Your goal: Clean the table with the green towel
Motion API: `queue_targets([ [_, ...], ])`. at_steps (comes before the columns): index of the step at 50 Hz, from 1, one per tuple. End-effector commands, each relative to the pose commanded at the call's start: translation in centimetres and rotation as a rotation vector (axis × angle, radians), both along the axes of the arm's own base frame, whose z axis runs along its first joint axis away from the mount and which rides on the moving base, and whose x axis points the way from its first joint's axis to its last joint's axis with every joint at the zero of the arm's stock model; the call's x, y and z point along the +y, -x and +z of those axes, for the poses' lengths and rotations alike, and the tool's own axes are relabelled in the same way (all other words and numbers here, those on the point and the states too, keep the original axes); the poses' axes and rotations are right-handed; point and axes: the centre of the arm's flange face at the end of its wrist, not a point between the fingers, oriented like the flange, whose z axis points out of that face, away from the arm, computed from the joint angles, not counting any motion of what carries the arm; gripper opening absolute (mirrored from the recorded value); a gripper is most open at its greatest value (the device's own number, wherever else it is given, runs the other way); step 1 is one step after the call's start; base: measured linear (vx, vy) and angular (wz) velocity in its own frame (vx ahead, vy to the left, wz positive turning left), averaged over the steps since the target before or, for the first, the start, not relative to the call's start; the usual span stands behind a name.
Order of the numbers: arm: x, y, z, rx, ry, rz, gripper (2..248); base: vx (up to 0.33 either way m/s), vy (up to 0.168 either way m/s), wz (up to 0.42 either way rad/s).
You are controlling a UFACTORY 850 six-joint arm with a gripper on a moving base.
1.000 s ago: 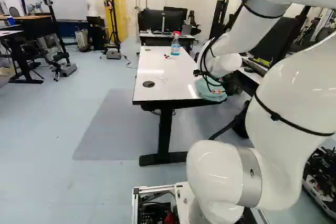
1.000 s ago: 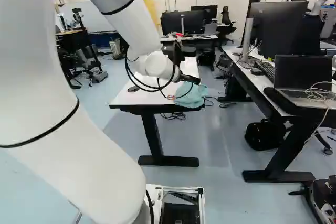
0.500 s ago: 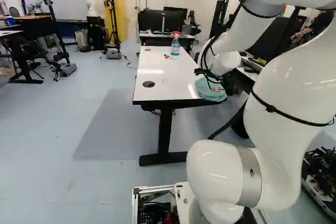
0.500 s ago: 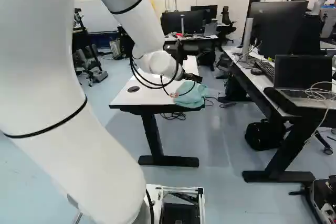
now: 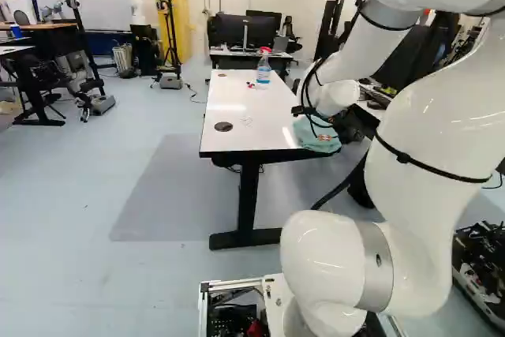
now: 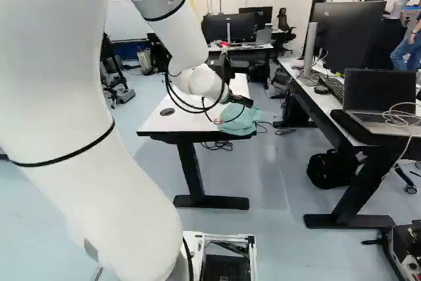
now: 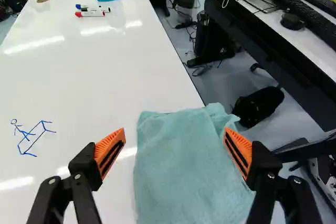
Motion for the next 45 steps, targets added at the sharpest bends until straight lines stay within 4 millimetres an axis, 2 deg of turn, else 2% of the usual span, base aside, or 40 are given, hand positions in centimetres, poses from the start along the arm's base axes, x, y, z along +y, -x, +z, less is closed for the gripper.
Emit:
queue_targets([
  [8, -0.08, -0.25, -0.9, 0.018, -0.006, 0.0, 247, 0.0, 0.0, 0.0],
  [25, -0.08, -0.25, -0.9, 0.018, -0.006, 0.0, 245, 0.0, 0.0, 0.0],
  [26, -0.08, -0.25, -0.9, 0.018, -0.006, 0.0, 211, 0.0, 0.0, 0.0],
  [30, -0.08, -0.25, -0.9, 0.018, -0.006, 0.0, 211, 0.0, 0.0, 0.0],
  [31, -0.08, -0.25, -0.9, 0.018, -0.006, 0.0, 173, 0.0, 0.0, 0.0],
  [36, -0.08, -0.25, -0.9, 0.018, -0.006, 0.0, 173, 0.0, 0.0, 0.0],
  [37, -0.08, -0.25, -0.9, 0.018, -0.006, 0.0, 134, 0.0, 0.0, 0.0],
  [41, -0.08, -0.25, -0.9, 0.018, -0.006, 0.0, 134, 0.0, 0.0, 0.0],
  [42, -0.08, -0.25, -0.9, 0.018, -0.006, 0.0, 96, 0.0, 0.0, 0.0],
  [45, -0.08, -0.25, -0.9, 0.018, -0.006, 0.0, 96, 0.0, 0.0, 0.0],
])
